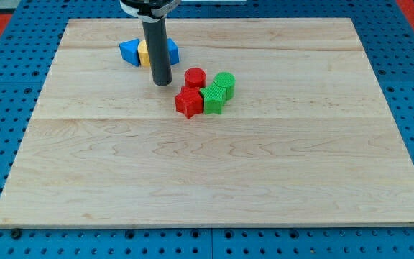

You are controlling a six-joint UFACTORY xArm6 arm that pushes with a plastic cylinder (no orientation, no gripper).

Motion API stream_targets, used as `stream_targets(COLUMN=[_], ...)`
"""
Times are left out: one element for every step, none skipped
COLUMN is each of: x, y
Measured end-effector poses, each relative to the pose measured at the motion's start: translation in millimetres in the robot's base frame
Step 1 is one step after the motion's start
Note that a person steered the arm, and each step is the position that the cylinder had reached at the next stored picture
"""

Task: Separate circles and stars from each other

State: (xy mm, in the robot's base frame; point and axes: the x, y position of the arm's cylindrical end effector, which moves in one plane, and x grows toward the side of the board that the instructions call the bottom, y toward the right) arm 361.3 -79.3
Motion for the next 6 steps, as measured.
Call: stream_targets(x=[0, 0, -4, 4, 37, 22], y=[0, 13, 50, 61, 57, 57])
